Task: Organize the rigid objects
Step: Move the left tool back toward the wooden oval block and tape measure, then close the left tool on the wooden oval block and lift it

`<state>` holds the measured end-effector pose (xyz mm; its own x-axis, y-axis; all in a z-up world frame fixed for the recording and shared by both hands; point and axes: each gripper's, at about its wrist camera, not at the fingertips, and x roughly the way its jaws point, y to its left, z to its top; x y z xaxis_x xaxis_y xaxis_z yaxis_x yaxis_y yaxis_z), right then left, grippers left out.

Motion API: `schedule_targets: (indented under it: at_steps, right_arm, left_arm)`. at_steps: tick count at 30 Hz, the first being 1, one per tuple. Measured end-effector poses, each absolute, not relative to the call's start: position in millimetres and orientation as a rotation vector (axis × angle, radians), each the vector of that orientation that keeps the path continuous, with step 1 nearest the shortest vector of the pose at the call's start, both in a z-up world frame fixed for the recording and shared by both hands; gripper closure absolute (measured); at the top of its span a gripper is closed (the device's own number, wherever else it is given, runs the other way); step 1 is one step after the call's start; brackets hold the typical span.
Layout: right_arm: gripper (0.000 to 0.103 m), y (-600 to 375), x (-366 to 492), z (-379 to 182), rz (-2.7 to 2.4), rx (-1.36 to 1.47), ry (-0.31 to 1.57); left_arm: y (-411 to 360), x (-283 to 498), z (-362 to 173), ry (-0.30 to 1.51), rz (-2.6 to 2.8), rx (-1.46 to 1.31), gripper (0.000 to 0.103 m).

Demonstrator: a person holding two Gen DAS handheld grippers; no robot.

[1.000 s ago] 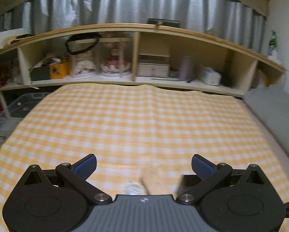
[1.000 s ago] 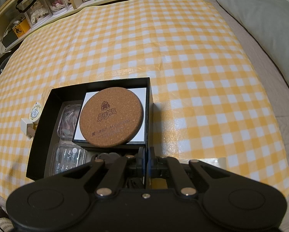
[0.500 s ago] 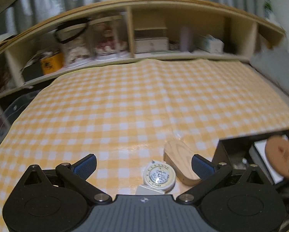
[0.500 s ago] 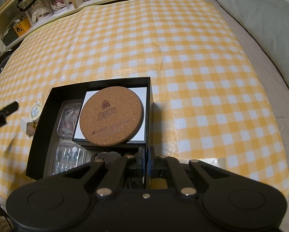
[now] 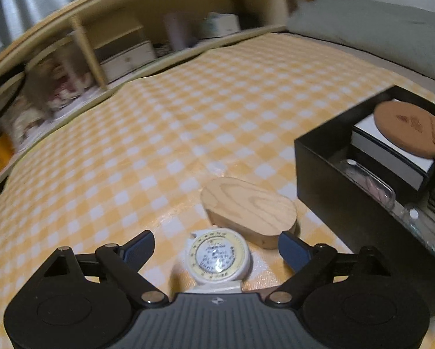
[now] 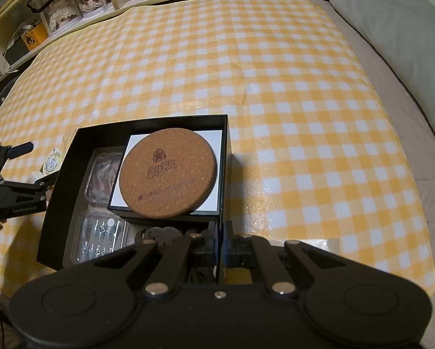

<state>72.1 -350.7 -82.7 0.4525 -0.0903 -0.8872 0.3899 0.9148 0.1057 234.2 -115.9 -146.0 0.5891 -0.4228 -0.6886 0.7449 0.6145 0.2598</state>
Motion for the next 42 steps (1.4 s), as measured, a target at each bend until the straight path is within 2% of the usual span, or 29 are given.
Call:
schedule_targets:
  at_steps: [14, 24, 29, 33, 36, 42]
  right_arm:
    - [0.099, -351, 72, -82, -0.290, 0.296, 1.065]
    - [0.099, -351, 74, -82, -0.293, 0.277, 1.069]
    - [0.098, -350, 75, -82, -0.291, 0.272, 1.069]
    - [0.098, -350, 75, -82, -0.290, 0.267, 1.070]
    - [0.098, -350, 75, -82, -0.291, 0.266, 1.071]
    - [0.098, -350, 75, -82, -0.291, 0.265, 1.069]
  left_arm:
    - [-138, 263, -166, 0.566, -1.025, 0.677, 0.011]
    - [-142, 281, -171, 0.556, -1.060, 0.614, 0.010]
    - [-144, 283, -168, 0.554, -1.056, 0.592, 0.005]
    - [-147, 285, -167, 0.574, -1.060, 0.564, 0.005]
    - [-148, 287, -172, 0.604, -1.040, 0.570, 0.011]
    - [-144, 290, -171, 0.620, -1.018, 0.515, 0.011]
